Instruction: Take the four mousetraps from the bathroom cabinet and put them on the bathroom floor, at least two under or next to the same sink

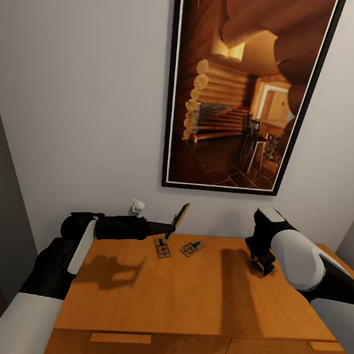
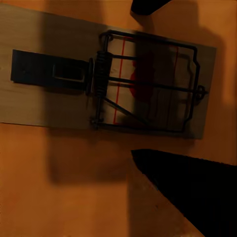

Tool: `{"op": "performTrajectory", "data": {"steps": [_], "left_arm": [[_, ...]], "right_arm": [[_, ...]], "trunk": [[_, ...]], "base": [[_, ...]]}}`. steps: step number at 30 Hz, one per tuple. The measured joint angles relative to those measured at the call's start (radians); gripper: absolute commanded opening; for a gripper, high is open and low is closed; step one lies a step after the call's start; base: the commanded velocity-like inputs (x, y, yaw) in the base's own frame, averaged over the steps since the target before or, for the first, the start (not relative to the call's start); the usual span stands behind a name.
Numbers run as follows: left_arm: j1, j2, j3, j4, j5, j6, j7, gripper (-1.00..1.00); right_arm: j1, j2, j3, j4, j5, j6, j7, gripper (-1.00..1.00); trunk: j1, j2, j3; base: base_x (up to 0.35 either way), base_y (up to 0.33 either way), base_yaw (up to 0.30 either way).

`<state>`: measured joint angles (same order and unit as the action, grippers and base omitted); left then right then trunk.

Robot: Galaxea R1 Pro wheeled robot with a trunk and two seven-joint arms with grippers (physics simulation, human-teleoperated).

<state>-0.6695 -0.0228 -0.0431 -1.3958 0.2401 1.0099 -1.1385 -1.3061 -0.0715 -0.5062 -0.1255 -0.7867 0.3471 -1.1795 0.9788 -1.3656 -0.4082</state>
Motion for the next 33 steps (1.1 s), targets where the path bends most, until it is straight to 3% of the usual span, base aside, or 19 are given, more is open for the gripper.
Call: {"op": "performTrajectory", "data": {"steps": [33], "left_arm": [[0.000, -0.005, 0.000, -0.001, 0.002, 0.000, 0.000, -1.00]], "right_arm": [[0.000, 0.000, -0.002, 0.000, -0.001, -0.027, -0.001, -1.00]], "trunk": [[0.000, 0.000, 0.000]], "base": [[0.000, 0.000, 0.000]]}}
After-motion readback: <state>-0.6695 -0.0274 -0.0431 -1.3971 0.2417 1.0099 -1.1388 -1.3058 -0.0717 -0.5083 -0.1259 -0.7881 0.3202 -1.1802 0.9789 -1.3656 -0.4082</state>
